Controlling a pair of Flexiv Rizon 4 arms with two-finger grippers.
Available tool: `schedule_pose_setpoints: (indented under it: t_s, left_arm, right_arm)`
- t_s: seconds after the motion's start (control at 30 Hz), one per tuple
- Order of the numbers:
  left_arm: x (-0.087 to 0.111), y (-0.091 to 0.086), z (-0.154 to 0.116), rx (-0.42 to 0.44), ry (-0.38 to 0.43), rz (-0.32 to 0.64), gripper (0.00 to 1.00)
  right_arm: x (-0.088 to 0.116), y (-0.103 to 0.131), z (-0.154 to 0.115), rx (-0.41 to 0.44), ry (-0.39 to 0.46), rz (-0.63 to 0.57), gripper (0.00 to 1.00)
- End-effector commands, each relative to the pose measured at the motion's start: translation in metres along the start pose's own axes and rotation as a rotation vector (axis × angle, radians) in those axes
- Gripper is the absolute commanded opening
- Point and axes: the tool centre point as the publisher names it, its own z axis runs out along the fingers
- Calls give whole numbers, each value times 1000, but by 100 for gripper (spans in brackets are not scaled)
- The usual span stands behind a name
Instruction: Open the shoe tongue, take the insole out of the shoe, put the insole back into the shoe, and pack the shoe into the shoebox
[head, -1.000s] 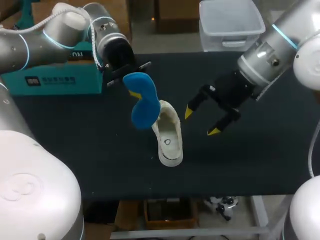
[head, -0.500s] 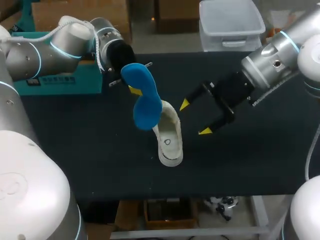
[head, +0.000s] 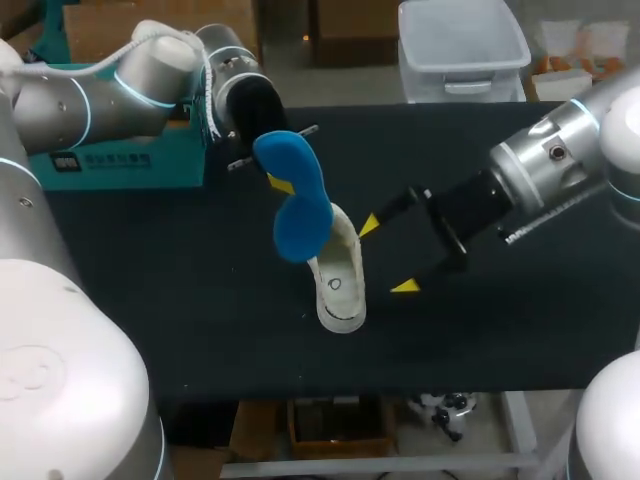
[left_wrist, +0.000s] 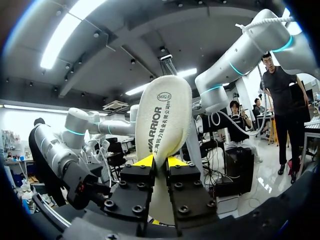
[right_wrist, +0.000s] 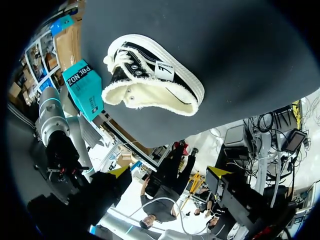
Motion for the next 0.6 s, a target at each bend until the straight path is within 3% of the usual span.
schedule_pose_setpoints:
  t_s: [0.03,0.23,0.43,0.6]
  left_arm:
    - [2,0,9,-7,-7,0,0]
    - [7,7,16,-56,19,31,0]
    - [8,29,31,-187,102,110,0]
    - [6,43,38,-309,70,179,0]
  right_arm:
    - [-6,0,3,25,26,12,100]
    - [-6,0,8,50,54,19,100]
    - [-11,10,17,76,66,39,100]
    - [-11,13,20,88,79,60,100]
